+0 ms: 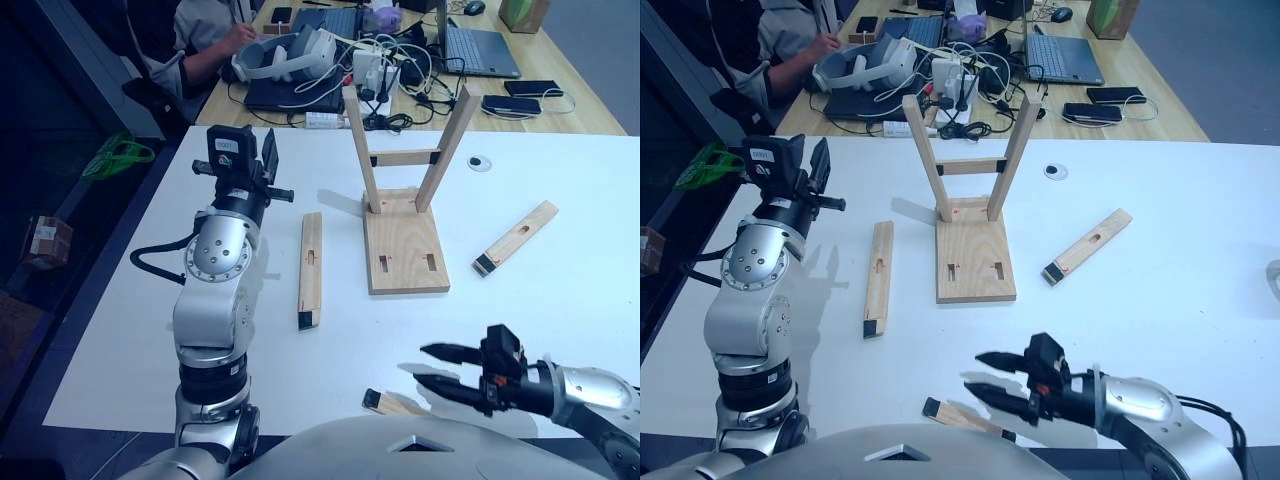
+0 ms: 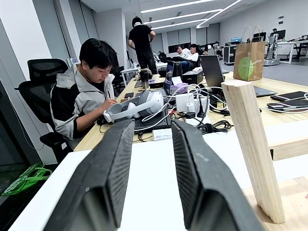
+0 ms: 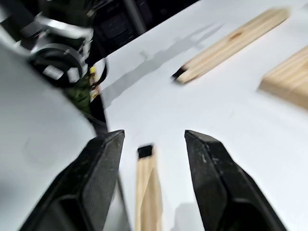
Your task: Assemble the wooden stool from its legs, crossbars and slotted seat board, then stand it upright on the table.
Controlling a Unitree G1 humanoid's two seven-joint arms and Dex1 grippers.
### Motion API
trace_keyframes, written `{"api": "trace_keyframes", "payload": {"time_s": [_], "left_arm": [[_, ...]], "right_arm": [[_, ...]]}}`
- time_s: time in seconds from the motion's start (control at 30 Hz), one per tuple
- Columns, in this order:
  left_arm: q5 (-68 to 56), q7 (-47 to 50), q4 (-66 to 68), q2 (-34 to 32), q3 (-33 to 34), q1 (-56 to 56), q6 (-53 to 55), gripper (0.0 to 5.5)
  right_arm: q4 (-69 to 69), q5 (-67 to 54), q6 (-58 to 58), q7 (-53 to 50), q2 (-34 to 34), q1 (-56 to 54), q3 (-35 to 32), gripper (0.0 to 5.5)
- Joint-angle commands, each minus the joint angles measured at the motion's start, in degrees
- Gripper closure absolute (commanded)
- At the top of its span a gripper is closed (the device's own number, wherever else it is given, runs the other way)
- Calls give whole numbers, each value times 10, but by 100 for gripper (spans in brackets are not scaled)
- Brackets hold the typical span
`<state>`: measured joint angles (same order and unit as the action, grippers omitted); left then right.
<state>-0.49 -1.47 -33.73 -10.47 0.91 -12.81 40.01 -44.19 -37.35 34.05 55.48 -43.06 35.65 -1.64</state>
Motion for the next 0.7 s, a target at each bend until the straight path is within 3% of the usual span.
{"api": "trace_keyframes", "payload": {"time_s": [0.03, 0.33, 0.6, 0.7], "left_arm": [[4, -5, -8, -3, -5, -11, 17, 414], [10, -2, 2, -1, -6, -24, 14, 414], [6, 1, 0, 12, 4, -5, 13, 414], [-5, -5, -1, 20, 8, 4, -4, 454]], "right_arm": [[3, 4, -22, 48, -46, 30, -24, 315], [83, 223, -236, 71, -77, 18, 55, 315], [111, 218, -246, 91, -83, 27, 73, 315], [101, 210, -235, 88, -83, 25, 73, 310]]}}
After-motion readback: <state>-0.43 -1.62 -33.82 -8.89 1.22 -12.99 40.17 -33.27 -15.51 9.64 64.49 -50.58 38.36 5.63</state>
